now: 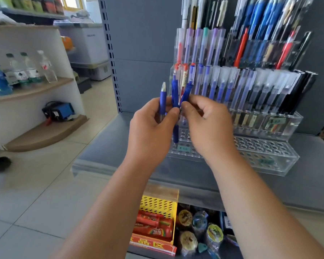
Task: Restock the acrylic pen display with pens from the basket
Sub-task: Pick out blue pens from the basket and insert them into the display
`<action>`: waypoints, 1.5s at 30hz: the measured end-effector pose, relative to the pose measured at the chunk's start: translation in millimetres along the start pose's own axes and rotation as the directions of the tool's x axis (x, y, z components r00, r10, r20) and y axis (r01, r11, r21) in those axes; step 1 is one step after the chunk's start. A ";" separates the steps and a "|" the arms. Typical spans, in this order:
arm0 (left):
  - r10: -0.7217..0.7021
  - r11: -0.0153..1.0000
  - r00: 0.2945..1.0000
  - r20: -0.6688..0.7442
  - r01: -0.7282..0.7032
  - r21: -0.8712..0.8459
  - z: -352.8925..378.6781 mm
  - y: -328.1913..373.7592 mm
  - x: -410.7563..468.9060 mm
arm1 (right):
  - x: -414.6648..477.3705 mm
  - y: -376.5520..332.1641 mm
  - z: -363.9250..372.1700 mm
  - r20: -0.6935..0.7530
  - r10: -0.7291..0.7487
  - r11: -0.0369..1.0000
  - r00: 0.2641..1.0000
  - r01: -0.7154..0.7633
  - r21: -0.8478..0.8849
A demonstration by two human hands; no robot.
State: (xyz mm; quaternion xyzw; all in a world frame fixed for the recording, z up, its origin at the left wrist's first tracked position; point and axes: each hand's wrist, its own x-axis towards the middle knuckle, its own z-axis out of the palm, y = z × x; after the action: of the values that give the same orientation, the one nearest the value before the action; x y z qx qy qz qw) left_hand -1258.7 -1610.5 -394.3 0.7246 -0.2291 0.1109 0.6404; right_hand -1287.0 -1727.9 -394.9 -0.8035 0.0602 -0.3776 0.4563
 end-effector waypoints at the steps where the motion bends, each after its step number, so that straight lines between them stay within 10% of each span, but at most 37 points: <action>1: 0.003 1.000 1.000 -0.002 -0.003 -0.006 -0.3 -0.5 0.2 | 0.6 -1.0 -1.3 -0.011 -0.008 1.000 1.000 0.008 -0.004; 45: -0.090 0.995 0.996 0.018 0.090 -0.045 -7.6 -9.8 -0.1 | 5.5 16.6 9.3 0.069 0.156 0.960 0.985 -0.135 -0.245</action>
State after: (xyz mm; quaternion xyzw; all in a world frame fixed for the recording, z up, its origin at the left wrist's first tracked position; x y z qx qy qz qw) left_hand -1253.1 -1602.3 -401.7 0.7203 -0.2036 0.0711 0.6593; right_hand -1272.9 -1733.5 -407.5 -0.8617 0.1443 -0.2974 0.3849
